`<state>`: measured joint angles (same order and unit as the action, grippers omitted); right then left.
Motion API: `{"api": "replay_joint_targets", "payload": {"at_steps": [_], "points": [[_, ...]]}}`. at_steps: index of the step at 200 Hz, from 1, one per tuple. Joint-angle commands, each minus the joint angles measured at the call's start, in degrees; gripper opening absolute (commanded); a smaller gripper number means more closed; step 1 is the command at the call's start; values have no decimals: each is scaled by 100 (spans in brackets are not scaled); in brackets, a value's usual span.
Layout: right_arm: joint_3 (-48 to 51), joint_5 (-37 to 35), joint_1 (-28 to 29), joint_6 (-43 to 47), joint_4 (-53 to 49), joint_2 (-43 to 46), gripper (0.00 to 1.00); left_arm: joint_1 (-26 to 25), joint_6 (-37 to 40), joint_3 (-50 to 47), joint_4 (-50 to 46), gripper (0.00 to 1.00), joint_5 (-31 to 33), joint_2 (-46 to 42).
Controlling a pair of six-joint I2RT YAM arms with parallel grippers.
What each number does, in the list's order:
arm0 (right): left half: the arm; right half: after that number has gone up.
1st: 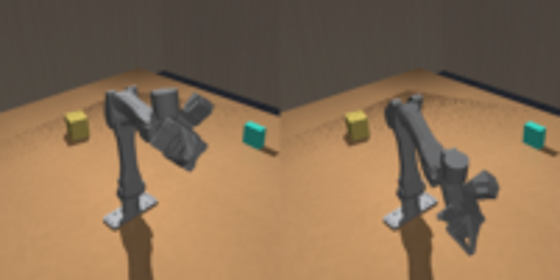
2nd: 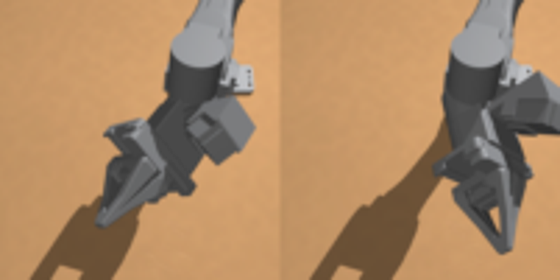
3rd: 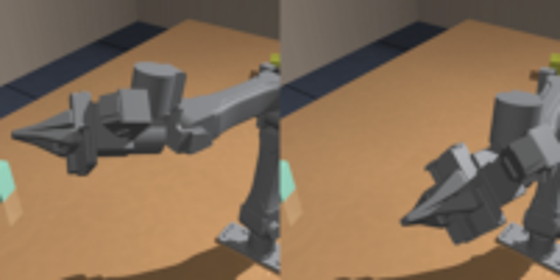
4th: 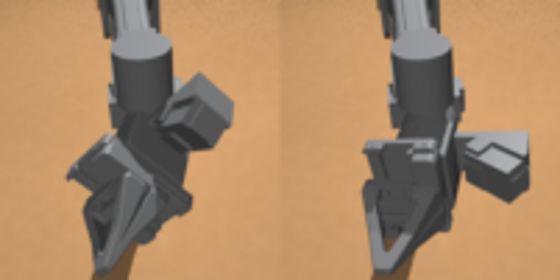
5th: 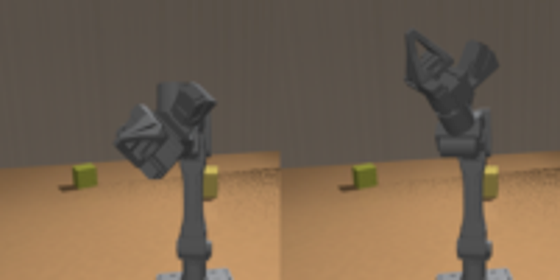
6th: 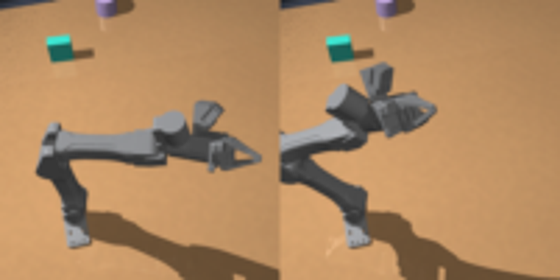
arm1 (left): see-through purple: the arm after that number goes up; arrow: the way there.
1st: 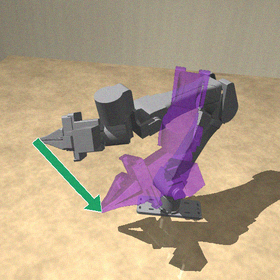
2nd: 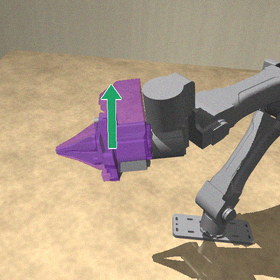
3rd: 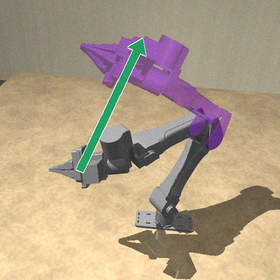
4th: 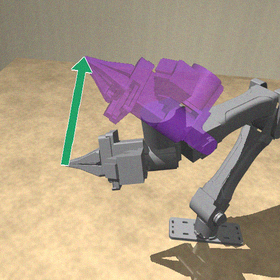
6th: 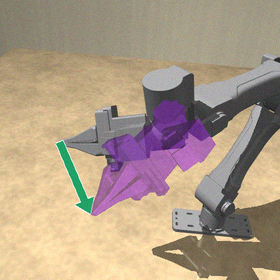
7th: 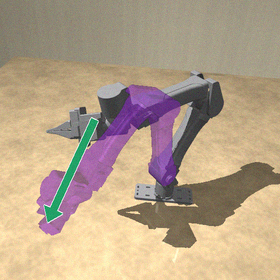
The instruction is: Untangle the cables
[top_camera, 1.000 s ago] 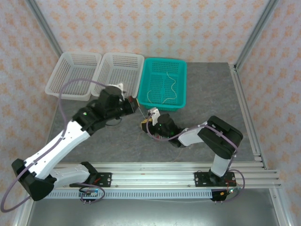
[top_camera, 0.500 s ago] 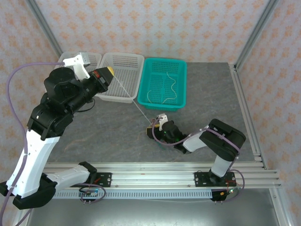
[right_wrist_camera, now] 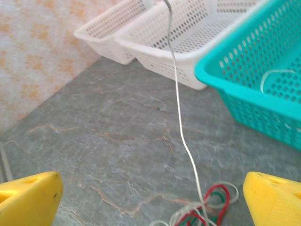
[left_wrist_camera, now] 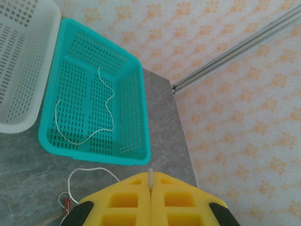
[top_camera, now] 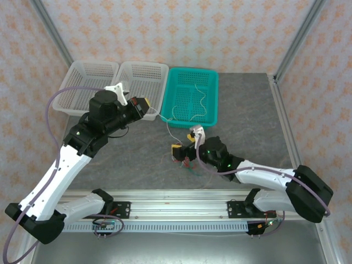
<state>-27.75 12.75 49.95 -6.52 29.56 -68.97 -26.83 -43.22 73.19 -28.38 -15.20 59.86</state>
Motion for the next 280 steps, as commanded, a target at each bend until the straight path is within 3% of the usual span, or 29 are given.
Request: {"api": "replay_joint_targets", "payload": {"at_steps": [1,19,35,49,64,85,113,140,152,162,183,200,221,237,259,269,280], "points": [[-367,398,-3,388,-370,-497,96,39,-16,192,245,0,16,-233],[-429,-61,-4,4,-329,-999,90,47,169,404,-100,0,323,-283],[-399,-760,-3,-383,-532,-1338,81,51,388,656,-519,0,765,-321],[-353,-910,-8,-551,-756,-1599,73,64,614,925,-892,0,1253,-343],[-250,-838,-3,-684,-908,-1816,55,114,870,1271,-1331,0,1859,-343],[13,-1121,-16,-1100,-1079,-1870,37,272,1152,1778,-1978,0,2973,-367],[584,-1745,-208,-1873,-1157,-1604,36,555,1599,1942,-2303,0,4068,-525],[770,-2121,-546,-2493,-1853,-1346,56,1038,1795,2051,-2484,0,4298,-519],[737,-2292,-692,-2742,-2328,-1205,68,1320,1856,2144,-2519,0,4172,-477],[708,-2456,-807,-2937,-2675,-1086,72,1600,1880,2238,-2550,0,4025,-435],[747,-2606,-1081,-3251,-3115,-760,73,2427,1852,2381,-2640,0,3289,-291],[842,-2543,-1180,-3277,-3014,-506,70,3232,1627,2327,-2656,0,2264,-168],[889,-2138,-1181,-2869,-2732,-280,54,3606,1325,1779,-2210,0,1111,-217],[825,-1821,-1181,-2589,-2667,-235,33,3606,1136,1272,-1834,0,252,-204],[829,-1297,-1181,-2275,-2420,-105,7,3575,718,300,-834,0,-1562,-191],[822,-1098,-1181,-2184,-2325,46,1,3426,518,-262,-458,0,-1870,-273],[742,-960,-1181,-2112,-2449,261,0,3121,554,-775,-337,0,-1737,-403]]}}
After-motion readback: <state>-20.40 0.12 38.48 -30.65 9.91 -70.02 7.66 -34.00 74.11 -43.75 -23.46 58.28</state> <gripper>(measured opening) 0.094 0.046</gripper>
